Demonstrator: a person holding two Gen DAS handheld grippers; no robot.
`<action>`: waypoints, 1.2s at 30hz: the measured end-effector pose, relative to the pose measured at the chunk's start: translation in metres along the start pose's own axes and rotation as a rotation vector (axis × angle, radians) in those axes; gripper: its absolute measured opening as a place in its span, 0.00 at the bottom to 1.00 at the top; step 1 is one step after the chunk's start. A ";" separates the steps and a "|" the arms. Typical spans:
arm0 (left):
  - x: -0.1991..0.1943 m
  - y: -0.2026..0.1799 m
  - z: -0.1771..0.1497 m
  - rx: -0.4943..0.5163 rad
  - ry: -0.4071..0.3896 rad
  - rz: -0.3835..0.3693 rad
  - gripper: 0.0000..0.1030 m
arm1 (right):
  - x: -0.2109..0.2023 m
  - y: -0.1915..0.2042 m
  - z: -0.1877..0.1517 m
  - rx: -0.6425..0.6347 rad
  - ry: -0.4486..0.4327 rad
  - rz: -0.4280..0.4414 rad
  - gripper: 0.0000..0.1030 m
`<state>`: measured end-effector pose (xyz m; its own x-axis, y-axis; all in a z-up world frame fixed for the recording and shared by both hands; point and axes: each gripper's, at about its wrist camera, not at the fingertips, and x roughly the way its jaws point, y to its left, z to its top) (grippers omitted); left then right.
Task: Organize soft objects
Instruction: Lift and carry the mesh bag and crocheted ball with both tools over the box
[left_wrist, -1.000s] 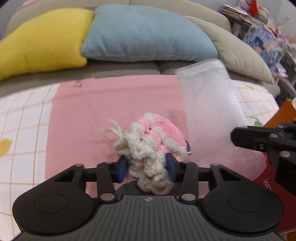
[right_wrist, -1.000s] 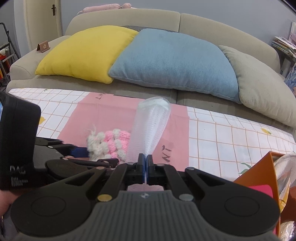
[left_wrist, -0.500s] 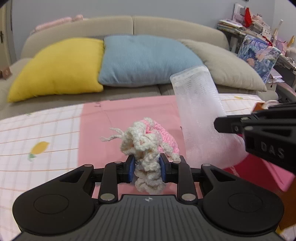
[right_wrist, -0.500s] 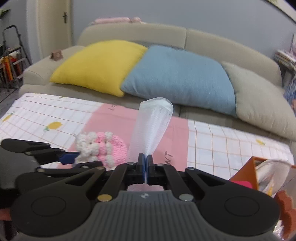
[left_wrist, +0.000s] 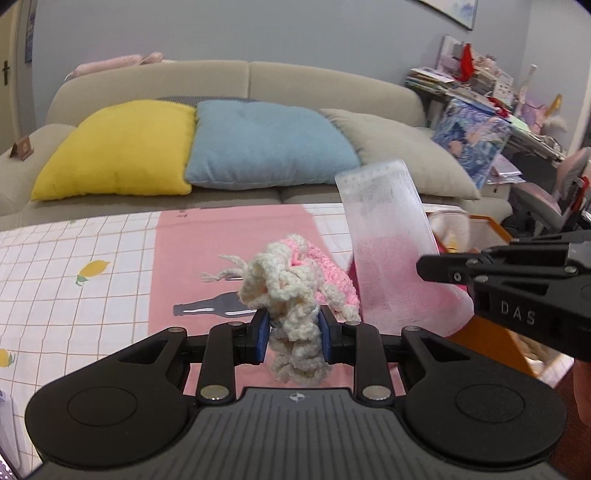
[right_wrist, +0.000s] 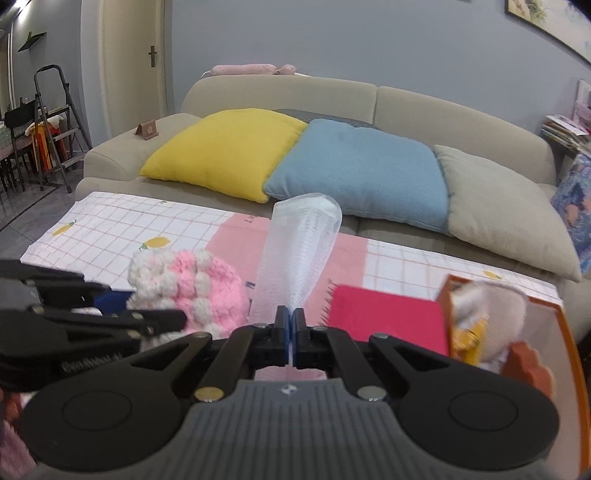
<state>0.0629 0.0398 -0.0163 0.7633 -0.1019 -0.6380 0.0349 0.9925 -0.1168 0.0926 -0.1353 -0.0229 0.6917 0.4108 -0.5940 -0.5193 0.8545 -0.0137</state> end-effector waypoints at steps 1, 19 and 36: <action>-0.003 -0.005 -0.001 0.007 -0.004 -0.004 0.30 | -0.007 -0.004 -0.004 0.005 0.000 -0.010 0.00; -0.006 -0.114 0.030 0.128 -0.064 -0.161 0.30 | -0.083 -0.103 -0.038 0.030 -0.028 -0.200 0.00; 0.081 -0.179 0.058 0.189 0.070 -0.261 0.30 | -0.026 -0.223 -0.068 -0.116 0.257 -0.323 0.00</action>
<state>0.1564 -0.1424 -0.0029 0.6672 -0.3520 -0.6565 0.3475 0.9266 -0.1436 0.1562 -0.3582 -0.0587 0.6885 0.0226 -0.7248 -0.3595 0.8787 -0.3141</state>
